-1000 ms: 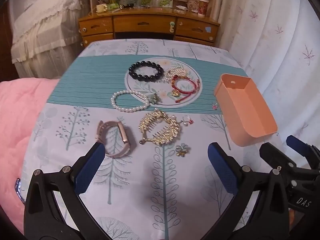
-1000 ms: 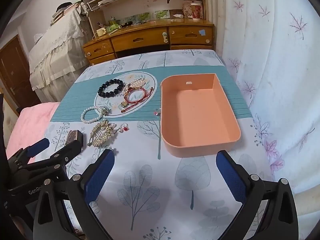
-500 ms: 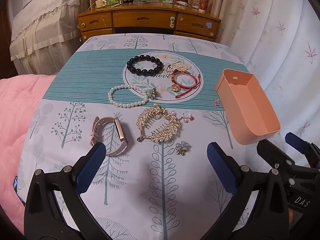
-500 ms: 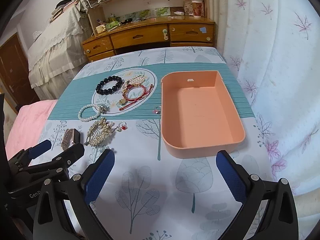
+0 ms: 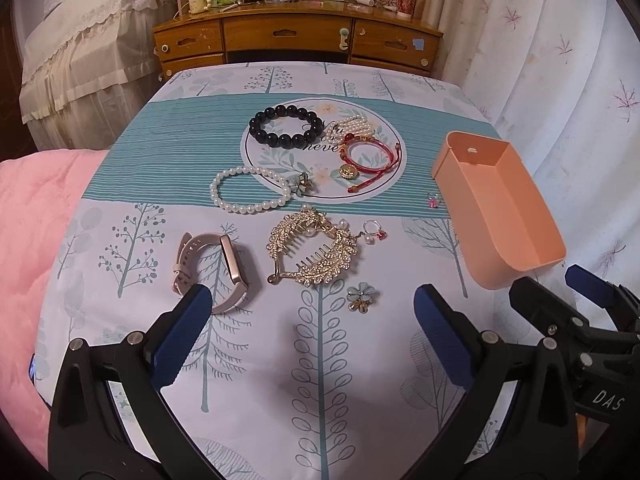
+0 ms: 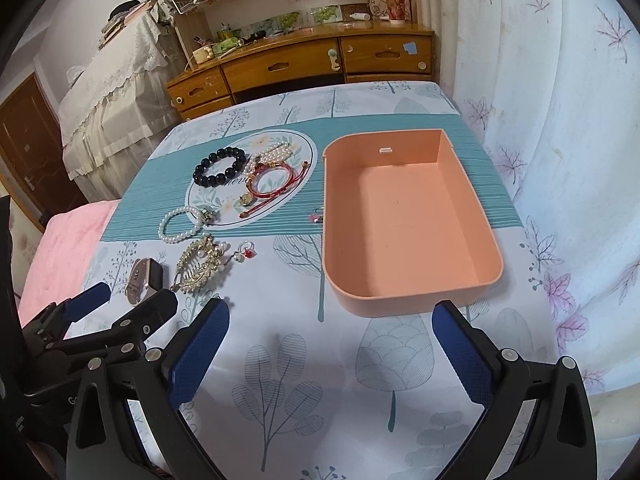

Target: Organize jewelry

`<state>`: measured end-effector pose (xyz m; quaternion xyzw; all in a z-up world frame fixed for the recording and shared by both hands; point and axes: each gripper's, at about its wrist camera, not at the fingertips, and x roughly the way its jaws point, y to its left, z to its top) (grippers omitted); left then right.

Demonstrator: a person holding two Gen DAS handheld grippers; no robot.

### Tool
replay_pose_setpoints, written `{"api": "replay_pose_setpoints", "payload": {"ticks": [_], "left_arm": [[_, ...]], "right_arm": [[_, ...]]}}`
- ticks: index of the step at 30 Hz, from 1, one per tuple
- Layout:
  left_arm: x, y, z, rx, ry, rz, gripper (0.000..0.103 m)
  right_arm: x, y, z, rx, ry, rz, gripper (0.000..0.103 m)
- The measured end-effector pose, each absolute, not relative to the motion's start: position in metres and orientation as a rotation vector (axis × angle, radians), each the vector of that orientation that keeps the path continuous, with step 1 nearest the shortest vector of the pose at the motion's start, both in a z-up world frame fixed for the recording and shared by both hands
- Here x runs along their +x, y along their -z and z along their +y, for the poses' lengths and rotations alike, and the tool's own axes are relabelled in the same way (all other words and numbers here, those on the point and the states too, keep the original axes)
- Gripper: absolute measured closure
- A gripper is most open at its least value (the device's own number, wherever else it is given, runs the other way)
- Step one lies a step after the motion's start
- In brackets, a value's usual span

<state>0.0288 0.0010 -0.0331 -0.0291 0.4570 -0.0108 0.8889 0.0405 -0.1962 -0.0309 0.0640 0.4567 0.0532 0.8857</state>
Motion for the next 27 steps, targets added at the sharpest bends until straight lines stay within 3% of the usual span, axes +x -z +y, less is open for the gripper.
{"api": "replay_pose_setpoints", "payload": {"ticks": [27], "left_arm": [[0.0255, 0.0345, 0.0064, -0.071, 0.012, 0.953, 0.004]], "right_arm": [[0.0376, 0.0301, -0.188, 0.11, -0.121, 0.928, 0.001]]}}
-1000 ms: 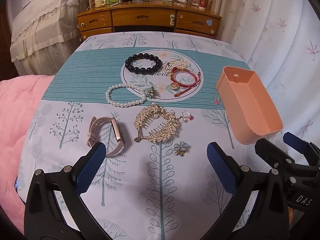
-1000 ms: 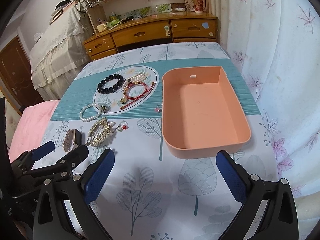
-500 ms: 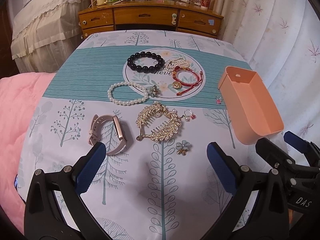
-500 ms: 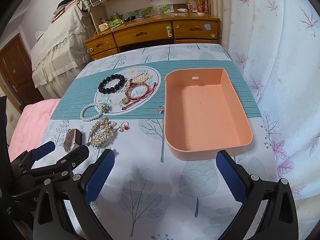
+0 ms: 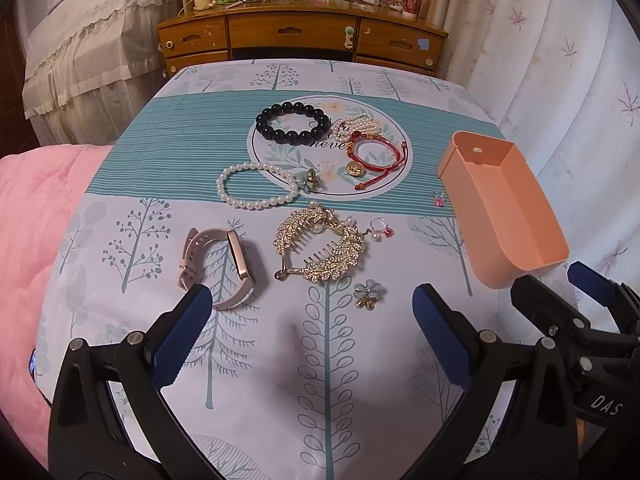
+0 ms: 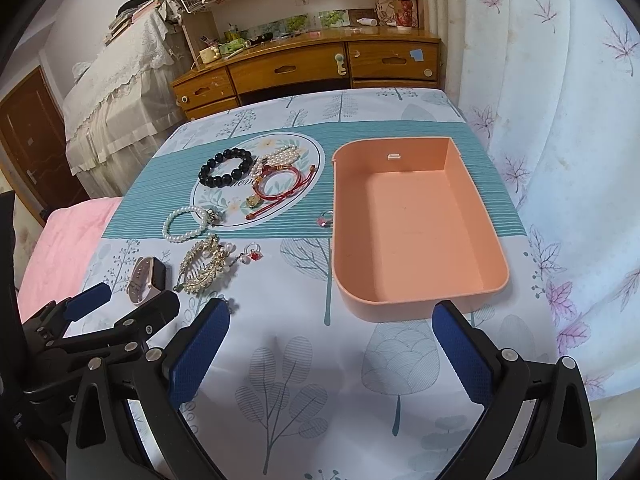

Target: Organize jewelry

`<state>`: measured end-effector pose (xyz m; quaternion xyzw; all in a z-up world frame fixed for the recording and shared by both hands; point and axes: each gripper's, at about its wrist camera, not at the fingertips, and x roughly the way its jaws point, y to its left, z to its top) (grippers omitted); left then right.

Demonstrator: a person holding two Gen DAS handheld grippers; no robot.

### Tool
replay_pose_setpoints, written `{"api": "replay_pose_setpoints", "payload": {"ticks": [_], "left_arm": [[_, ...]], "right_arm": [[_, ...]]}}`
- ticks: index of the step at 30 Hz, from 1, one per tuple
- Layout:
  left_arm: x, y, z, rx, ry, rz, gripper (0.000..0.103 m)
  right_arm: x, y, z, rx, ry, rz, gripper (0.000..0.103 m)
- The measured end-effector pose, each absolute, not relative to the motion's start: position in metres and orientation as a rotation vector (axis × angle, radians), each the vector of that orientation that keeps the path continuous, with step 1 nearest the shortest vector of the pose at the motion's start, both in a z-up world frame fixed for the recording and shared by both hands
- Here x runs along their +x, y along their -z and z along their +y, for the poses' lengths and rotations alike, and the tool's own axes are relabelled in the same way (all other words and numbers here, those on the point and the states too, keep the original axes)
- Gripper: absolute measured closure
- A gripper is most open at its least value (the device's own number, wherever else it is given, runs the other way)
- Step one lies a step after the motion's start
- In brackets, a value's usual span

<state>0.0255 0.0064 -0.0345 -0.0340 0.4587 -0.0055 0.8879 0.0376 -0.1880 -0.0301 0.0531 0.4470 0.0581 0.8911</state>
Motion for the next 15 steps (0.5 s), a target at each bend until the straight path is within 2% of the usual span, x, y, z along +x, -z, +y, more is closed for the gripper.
{"api": "replay_pose_setpoints", "payload": {"ticks": [15], "left_arm": [[0.025, 0.0344, 0.0083, -0.073, 0.02, 0.951, 0.004]], "right_arm": [[0.0367, 0.0302, -0.1864, 0.112, -0.122, 0.924, 0.001]]}}
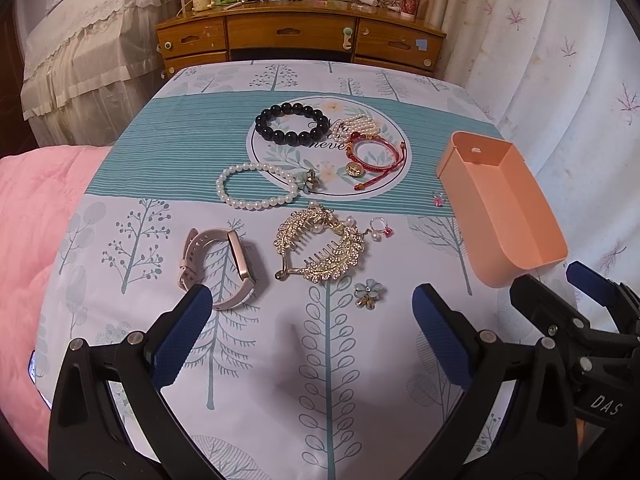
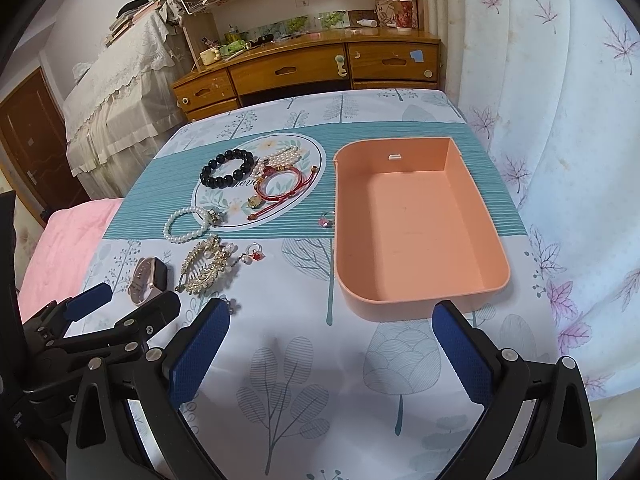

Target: Organize jewelry

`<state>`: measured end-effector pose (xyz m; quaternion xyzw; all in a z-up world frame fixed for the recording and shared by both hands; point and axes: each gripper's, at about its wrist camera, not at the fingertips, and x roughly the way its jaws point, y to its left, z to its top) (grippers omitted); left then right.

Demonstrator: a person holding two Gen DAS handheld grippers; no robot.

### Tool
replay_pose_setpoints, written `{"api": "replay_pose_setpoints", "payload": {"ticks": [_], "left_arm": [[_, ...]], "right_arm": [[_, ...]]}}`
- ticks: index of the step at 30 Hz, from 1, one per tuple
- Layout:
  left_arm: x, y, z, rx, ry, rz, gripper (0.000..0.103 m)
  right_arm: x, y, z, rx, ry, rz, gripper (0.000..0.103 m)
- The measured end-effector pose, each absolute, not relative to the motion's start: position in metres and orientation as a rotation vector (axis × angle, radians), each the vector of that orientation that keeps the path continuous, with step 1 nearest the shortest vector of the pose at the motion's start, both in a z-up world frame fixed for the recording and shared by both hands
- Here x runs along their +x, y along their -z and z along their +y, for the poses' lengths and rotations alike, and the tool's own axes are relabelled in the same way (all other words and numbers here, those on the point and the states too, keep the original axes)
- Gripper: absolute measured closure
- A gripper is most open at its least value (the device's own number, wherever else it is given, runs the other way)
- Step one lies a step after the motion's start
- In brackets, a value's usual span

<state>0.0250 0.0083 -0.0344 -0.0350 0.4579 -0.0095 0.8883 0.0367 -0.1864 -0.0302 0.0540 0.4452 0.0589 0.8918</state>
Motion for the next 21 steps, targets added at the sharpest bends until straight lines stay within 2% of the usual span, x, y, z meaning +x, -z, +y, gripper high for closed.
{"api": "replay_pose_setpoints", "payload": {"ticks": [12, 21], "left_arm": [[0.027, 0.027, 0.018, -0.072, 0.021, 0.927, 0.004], [0.034, 0.014, 0.077, -0.096, -0.082, 0.891, 0.004]], "right_arm": [[0.03, 0.016, -0.178, 0.078, -0.135, 0.872, 0.001], [0.04, -0.004, -0.153, -0.043, -0.248, 0.855, 0.001]]}}
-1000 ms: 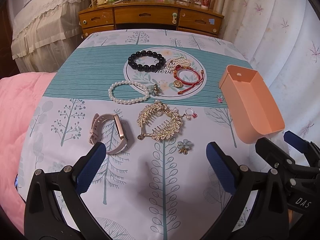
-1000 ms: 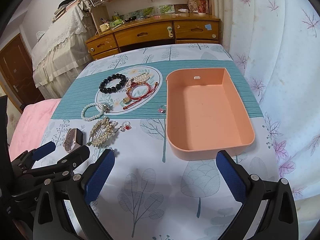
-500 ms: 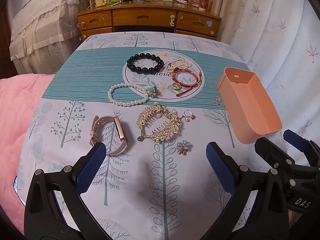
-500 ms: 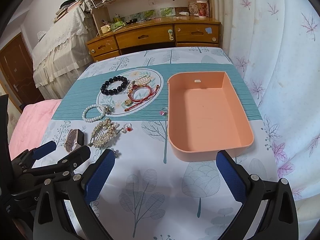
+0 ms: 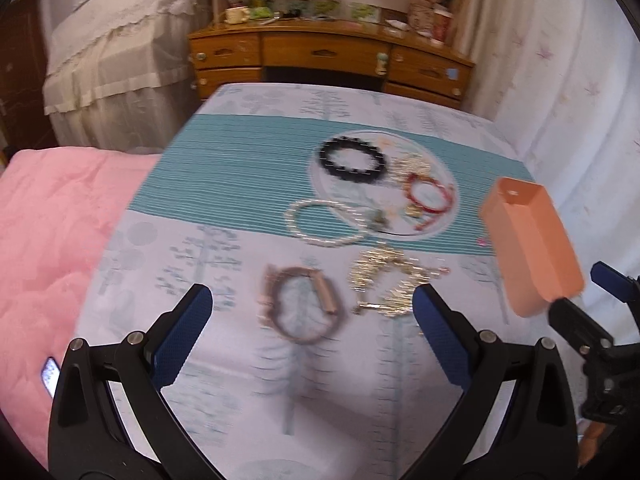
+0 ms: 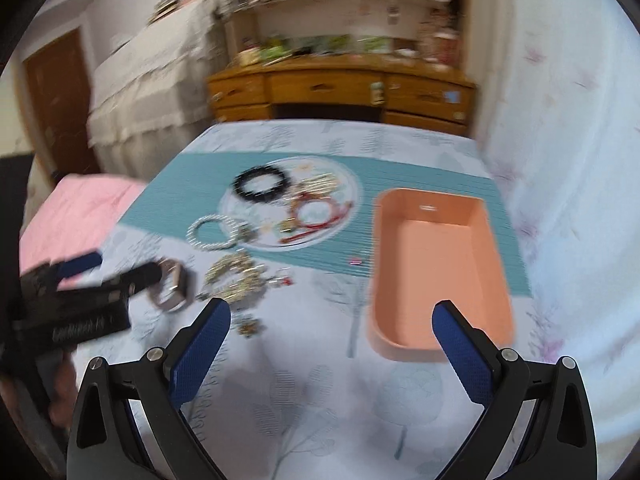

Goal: Organize jewelry
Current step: 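Move the right tool to the flower brooch while the left tool approaches the pink-strap watch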

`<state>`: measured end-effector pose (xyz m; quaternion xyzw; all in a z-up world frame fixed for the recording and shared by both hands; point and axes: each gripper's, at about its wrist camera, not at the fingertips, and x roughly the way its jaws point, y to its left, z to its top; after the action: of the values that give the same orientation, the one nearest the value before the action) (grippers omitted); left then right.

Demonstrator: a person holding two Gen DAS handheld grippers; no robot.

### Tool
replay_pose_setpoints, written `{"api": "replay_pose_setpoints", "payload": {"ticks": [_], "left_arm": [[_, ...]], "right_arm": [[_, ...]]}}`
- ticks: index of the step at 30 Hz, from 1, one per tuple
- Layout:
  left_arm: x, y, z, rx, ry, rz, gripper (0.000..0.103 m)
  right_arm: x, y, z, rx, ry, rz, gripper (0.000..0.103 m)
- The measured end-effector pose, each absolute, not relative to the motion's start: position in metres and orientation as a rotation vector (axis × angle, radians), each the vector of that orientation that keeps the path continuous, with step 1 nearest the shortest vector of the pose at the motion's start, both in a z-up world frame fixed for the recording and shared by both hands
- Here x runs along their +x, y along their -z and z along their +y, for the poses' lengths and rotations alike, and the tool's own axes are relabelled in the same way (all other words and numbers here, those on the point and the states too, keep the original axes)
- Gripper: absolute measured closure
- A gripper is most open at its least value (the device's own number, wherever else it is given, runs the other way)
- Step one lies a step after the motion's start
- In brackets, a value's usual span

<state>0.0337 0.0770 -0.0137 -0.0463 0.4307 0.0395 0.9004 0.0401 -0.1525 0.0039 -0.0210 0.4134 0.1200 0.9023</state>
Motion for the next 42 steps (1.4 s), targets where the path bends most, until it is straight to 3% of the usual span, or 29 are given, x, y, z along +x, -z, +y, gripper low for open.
{"api": "replay_pose_setpoints", "payload": {"ticks": [10, 13, 15, 26, 31, 33, 39, 42], "left_arm": [[0.036, 0.037, 0.143, -0.15, -0.146, 0.979, 0.004], [0.033, 0.048, 0.148, -0.169, -0.112, 1.015, 0.004], [0.032, 0.054, 0.148, -0.17, -0.09, 1.03, 0.004], [0.03, 0.062, 0.116, -0.133, 0.02, 1.055, 0.004], [0.034, 0.061, 0.106, -0.12, 0.054, 1.047, 0.015], [0.035, 0.061, 0.103, -0.105, 0.064, 1.044, 0.019], [0.039, 0.064, 0.102, -0.136, 0.099, 1.06, 0.033], [0.038, 0.06, 0.098, -0.106, 0.128, 1.042, 0.034]], "right_arm": [[0.056, -0.007, -0.112, -0.059, -0.476, 0.895, 0.001], [0.054, 0.005, -0.093, -0.137, -0.493, 0.911, 0.012], [0.055, 0.017, -0.086, -0.17, -0.5, 0.944, 0.029], [0.066, 0.078, -0.072, -0.173, -0.553, 1.047, 0.046], [0.07, 0.088, -0.071, -0.168, -0.555, 1.043, 0.056], [0.072, 0.093, -0.07, -0.181, -0.547, 1.039, 0.065], [0.075, 0.095, -0.067, -0.196, -0.543, 1.007, 0.068], [0.076, 0.096, -0.066, -0.2, -0.541, 0.994, 0.069]]}}
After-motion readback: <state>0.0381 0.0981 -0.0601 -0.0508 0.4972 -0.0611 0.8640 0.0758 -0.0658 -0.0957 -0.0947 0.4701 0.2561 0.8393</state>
